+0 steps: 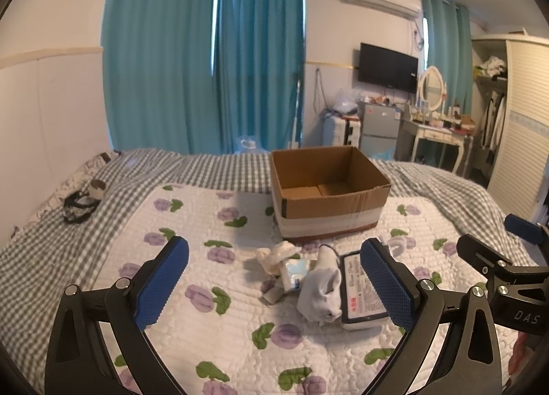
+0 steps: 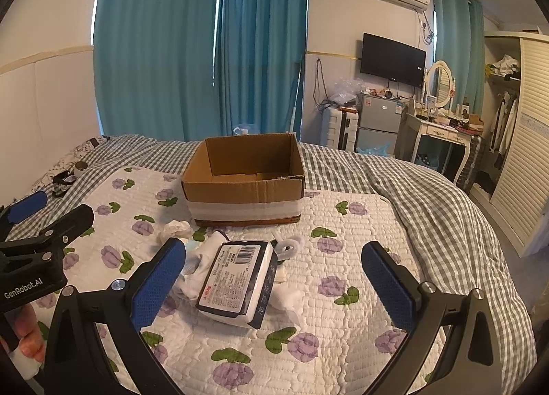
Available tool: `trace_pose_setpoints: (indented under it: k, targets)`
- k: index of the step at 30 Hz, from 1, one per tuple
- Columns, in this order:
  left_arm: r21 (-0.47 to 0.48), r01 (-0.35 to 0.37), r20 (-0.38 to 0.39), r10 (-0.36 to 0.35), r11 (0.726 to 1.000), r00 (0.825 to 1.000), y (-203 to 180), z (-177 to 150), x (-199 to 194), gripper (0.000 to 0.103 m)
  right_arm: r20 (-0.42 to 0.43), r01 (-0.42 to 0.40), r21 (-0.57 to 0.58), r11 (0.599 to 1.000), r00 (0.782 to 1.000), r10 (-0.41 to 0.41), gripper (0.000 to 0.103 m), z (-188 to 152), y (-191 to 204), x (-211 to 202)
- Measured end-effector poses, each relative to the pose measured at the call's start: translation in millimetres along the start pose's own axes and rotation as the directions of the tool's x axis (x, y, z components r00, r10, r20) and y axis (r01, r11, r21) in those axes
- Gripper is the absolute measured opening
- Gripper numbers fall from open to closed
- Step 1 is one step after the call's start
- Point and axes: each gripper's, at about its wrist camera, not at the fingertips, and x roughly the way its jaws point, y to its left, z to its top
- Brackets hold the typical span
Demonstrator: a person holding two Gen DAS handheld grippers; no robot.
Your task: Organize soft objects
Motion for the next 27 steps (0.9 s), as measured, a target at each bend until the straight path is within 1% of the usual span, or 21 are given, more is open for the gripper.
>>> trace_pose_setpoints:
  k: [9, 27]
  targets:
    - [0.002, 0.001, 0.002, -0.001, 1.0, 1.0, -1.7, 1.4, 0.0, 0.102, 0.0, -0.008, -0.011, 1.0, 1.0, 0.008, 0.103, 4.8, 3.6, -0.1]
    - [-0.003, 0.002, -0.012, -0.002, 1.0, 1.0, 1.4, 0.7, -0.8, 0.102, -0.004, -0.002, -0.013, 1.0, 1.0, 0.002, 0.103, 4.0, 4.5, -1.0]
